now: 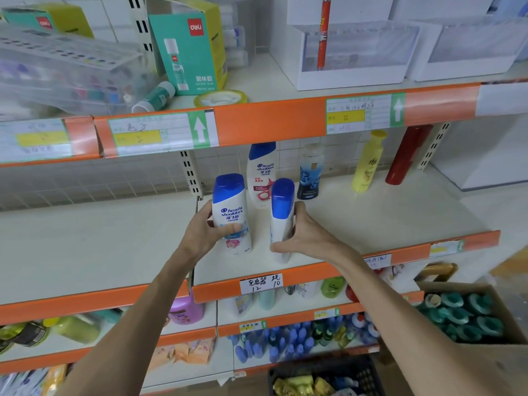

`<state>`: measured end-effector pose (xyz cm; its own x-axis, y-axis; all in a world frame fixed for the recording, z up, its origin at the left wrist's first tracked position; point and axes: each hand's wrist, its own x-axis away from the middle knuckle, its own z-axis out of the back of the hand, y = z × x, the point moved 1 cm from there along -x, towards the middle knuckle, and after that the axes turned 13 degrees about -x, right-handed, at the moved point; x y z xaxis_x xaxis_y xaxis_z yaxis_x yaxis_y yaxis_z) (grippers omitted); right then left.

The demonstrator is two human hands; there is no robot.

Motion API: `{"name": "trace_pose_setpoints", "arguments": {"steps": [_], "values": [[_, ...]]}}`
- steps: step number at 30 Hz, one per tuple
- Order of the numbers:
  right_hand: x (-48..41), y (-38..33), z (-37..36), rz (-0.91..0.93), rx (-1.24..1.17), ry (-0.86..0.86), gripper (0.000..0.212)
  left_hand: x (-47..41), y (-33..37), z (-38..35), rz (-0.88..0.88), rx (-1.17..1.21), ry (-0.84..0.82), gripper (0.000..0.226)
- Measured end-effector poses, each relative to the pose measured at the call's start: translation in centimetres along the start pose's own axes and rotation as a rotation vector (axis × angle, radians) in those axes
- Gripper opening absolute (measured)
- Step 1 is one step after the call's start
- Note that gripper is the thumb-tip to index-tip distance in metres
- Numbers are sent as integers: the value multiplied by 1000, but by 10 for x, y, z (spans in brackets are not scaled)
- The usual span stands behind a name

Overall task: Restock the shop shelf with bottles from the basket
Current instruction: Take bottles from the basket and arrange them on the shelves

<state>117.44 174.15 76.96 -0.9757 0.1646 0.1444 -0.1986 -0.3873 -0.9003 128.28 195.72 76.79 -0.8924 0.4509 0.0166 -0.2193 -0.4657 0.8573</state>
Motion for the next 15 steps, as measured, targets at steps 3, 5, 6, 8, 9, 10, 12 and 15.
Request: {"name": "trace_pose_setpoints", "arguments": {"steps": [3, 5, 6, 8, 9, 10, 12, 15], "values": [[-3, 1, -19, 21, 10, 173, 82, -6, -5, 0, -8, -8, 63, 55], [-8, 0, -31, 15, 2, 258, 85, -14, -7, 4, -1, 16, 110, 53], [-12, 0, -35, 12, -15, 296, 85, -20, -9, 7, 9, 28, 123, 52], [-20, -1, -43, 16, -43, 368, 83, -35, -13, 15, 26, 30, 127, 50], [-24, -1, -47, 24, -48, 403, 82, -44, -15, 19, 25, 21, 120, 49], [-27, -2, -50, 35, -52, 435, 80, -52, -18, 23, 23, 14, 115, 49], [-32, -1, -55, 57, -72, 482, 79, -68, -21, 28, 29, 15, 124, 50], [-41, 0, -59, 86, -104, 521, 78, -87, -24, 33, -3, 10, 128, 53]]}}
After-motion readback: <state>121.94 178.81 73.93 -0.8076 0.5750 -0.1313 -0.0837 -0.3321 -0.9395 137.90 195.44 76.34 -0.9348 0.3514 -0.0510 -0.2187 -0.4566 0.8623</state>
